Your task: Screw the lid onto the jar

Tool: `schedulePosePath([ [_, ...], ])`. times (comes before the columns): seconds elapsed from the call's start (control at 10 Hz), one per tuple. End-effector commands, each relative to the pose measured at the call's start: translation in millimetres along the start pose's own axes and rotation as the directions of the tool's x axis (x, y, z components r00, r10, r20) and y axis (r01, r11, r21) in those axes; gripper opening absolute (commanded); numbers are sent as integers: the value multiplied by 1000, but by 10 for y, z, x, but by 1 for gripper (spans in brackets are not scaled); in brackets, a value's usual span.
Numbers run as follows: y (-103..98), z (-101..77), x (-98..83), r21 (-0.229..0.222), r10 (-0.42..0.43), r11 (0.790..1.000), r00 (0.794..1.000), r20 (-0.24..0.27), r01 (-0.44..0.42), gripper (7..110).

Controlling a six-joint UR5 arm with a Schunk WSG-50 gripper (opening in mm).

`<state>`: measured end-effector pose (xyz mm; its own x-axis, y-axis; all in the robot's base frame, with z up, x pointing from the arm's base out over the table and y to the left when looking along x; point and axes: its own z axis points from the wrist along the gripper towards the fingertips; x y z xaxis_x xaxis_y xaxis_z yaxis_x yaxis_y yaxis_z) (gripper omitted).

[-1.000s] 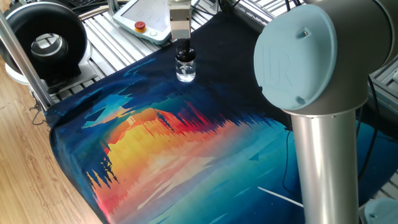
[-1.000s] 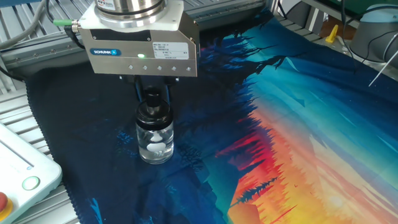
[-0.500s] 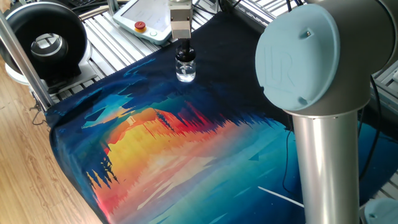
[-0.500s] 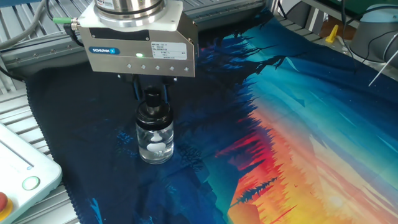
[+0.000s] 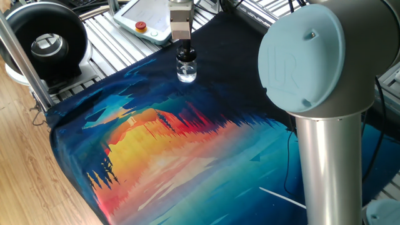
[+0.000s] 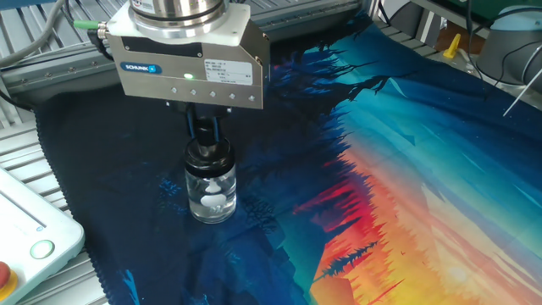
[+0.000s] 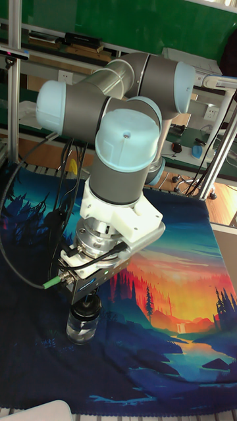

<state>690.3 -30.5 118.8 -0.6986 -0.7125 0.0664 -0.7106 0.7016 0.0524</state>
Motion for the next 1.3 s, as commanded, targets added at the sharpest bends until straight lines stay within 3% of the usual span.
schedulePosePath([
  [0.0, 5, -12, -27, -1, 21, 1000, 1000, 13, -21, 22],
  [0.1, 8, -16, -29, -3, 33, 999, 999, 15, -33, 22],
  [0.2, 1, -24, -25, 0, 55, 998, 998, 14, -55, 7],
  [0.6, 75, -6, -43, -32, 151, 988, 988, 17, -150, 7],
  [0.9, -16, -28, 3, -25, 180, 983, 984, 9, -180, 7],
  [1.2, -100, -38, 31, -8, 300, 954, 954, 6, -300, 7],
])
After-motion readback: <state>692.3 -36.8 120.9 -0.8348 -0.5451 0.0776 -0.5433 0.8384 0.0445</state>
